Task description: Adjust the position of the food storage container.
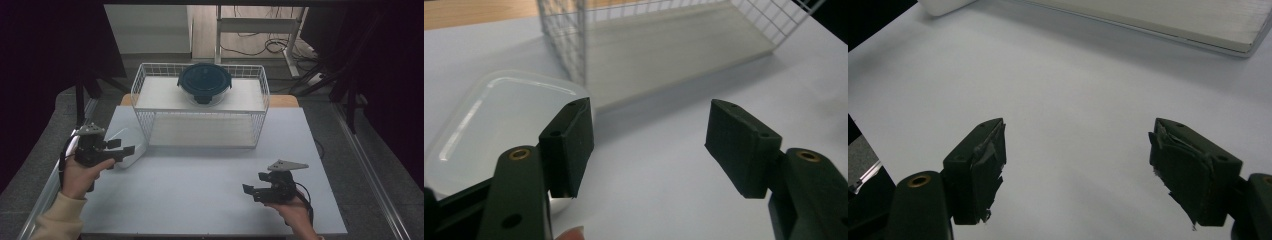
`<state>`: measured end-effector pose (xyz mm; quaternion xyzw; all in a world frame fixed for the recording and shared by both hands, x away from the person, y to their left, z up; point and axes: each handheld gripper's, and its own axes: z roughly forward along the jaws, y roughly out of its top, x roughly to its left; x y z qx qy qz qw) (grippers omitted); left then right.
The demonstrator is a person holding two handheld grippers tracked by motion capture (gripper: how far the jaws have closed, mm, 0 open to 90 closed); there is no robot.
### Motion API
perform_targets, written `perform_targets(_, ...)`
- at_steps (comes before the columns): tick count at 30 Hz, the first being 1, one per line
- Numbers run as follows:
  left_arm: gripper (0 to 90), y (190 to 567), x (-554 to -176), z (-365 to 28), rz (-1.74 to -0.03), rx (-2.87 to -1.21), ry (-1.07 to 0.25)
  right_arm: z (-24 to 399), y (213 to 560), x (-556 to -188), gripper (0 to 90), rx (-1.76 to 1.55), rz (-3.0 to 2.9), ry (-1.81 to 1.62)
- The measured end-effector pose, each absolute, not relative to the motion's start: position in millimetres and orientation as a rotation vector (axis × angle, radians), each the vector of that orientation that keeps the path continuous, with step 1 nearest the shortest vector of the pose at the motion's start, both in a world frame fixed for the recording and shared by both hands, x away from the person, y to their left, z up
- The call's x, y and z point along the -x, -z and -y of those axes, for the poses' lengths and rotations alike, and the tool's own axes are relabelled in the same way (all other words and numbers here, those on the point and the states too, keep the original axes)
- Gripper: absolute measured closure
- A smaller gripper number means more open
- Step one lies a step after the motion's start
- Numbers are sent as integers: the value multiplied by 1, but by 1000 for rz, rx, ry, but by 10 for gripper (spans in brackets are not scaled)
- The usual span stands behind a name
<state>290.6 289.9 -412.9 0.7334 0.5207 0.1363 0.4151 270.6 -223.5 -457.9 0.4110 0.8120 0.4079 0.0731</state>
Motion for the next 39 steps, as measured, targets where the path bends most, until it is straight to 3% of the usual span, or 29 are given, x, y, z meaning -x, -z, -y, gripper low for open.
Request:
perform_targets(20, 425, 440, -368, -316, -1447, -1906, -374, 224, 466, -274, 225, -1261, -2459, -1184)
perform_targets(24, 497, 444, -381, -319, -1492, -1906, -399, 224, 468, -275, 225, -1262, -2460, -1178)
perform_targets(35, 790, 454, -410, -317, -1518, -1904, -298, 225, 470, -276, 225, -1272, -2460, -1173)
perform_targets(39, 854, 458, -420, -313, -1532, -1905, -281, 225, 471, -277, 225, -1275, -2460, -1168)
